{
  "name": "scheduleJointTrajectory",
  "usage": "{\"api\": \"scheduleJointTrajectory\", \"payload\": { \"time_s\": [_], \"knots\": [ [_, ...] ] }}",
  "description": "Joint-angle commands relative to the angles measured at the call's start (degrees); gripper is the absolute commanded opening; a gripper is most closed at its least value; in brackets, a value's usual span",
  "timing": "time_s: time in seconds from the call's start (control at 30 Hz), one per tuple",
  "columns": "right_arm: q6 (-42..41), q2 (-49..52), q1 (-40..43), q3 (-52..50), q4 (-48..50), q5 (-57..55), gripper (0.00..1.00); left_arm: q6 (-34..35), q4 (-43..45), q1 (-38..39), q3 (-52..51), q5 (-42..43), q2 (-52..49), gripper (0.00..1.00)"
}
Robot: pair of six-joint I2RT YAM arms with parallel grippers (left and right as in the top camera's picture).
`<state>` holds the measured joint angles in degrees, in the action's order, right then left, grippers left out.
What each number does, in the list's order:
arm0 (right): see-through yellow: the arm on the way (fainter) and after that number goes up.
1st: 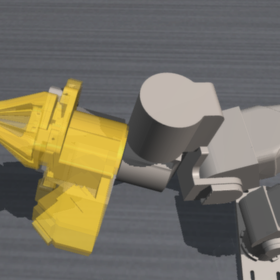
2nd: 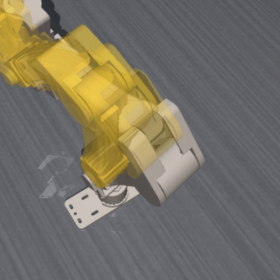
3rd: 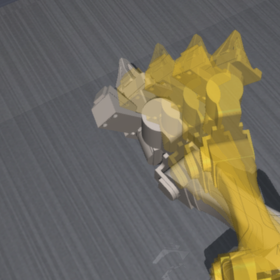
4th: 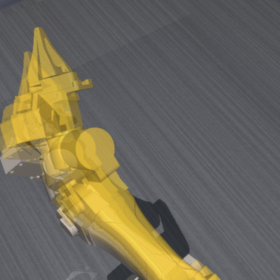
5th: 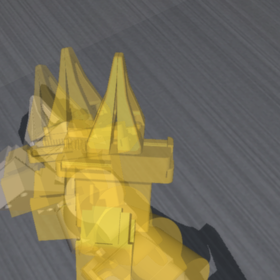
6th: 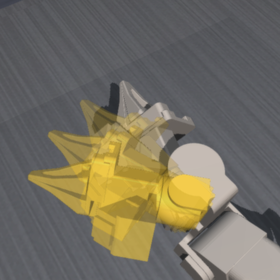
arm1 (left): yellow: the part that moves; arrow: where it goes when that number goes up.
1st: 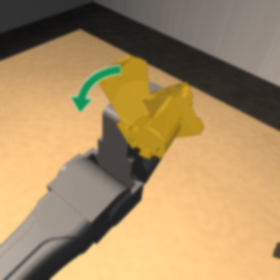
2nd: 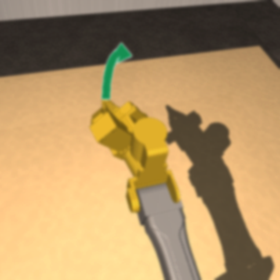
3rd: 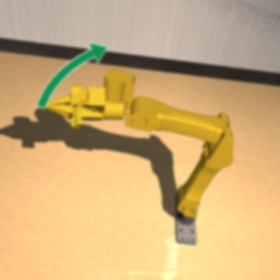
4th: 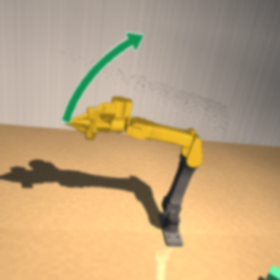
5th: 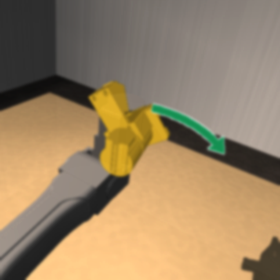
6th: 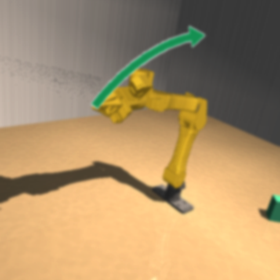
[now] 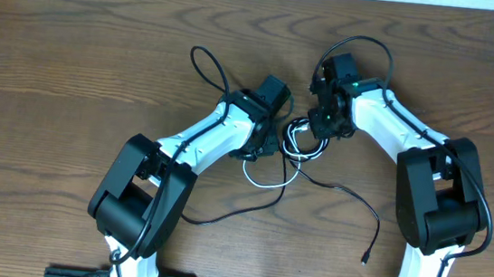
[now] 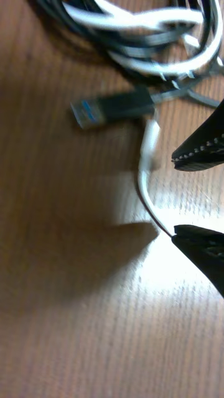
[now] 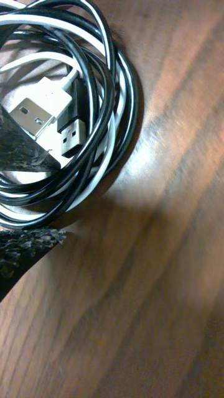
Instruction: Untangle cables
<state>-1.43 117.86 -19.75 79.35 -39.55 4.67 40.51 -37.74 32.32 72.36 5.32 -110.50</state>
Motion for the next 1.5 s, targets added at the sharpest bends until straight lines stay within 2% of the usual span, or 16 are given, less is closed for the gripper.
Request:
{"api": "scheduleJointTrajectory", "payload": {
  "time_s": [0.0,0.07,0.17,0.27,0.43,0.53,0.6,0.73,0.9,1.1,1.2,1.37,1.47],
  "knots": [
    [-4.3,0.2,1.6,-1.5,0.7,-0.8,0.25,0.1,-2.8,-0.1,-1.5,-1.3,-0.9,0.33],
    [-4.0,0.2,1.7,-1.4,1.6,0.6,0.26,-0.4,-3.9,-0.1,-2.2,-1.3,-0.9,0.33],
    [-0.1,-0.2,1.7,0.0,0.8,4.2,0.31,-6.0,-6.3,-0.9,-1.7,-1.3,-0.7,0.35],
    [1.1,-1.1,1.8,2.2,-0.6,6.7,0.35,-8.7,-10.7,-2.2,0.9,-1.3,-0.5,0.38],
    [1.1,-3.0,1.8,5.2,-2.8,8.0,0.4,-9.0,-14.4,-4.1,5.9,-0.1,1.1,0.37],
    [1.1,-3.2,1.9,5.3,-3.8,8.0,0.42,-9.3,-10.4,-4.2,6.9,3.0,1.9,0.3],
    [1.1,-3.1,2.4,5.3,-5.2,8.0,0.44,-13.5,-3.0,-3.6,6.6,6.3,1.5,0.24],
    [1.0,-3.1,3.7,5.3,-5.5,8.0,0.48,-15.2,2.4,-2.8,6.6,10.2,-0.3,0.24],
    [0.8,-3.1,5.5,5.3,-5.7,11.6,0.52,-15.2,5.9,-1.6,6.6,12.0,-3.8,0.38],
    [0.8,-3.1,5.9,5.3,-6.4,12.9,0.54,-15.2,10.0,-0.3,6.6,12.1,-7.3,0.47],
    [0.8,-3.1,5.9,5.3,-6.8,12.9,0.54,-15.3,10.6,0.3,6.6,12.0,-8.3,0.47],
    [0.8,-3.1,5.9,5.3,-7.4,12.9,0.53,-16.5,10.0,0.3,6.5,12.1,-8.9,0.09],
    [0.9,-3.1,5.9,5.3,-7.7,13.0,0.54,-21.5,10.0,0.1,6.5,12.1,-7.8,0.08]
  ]
}}
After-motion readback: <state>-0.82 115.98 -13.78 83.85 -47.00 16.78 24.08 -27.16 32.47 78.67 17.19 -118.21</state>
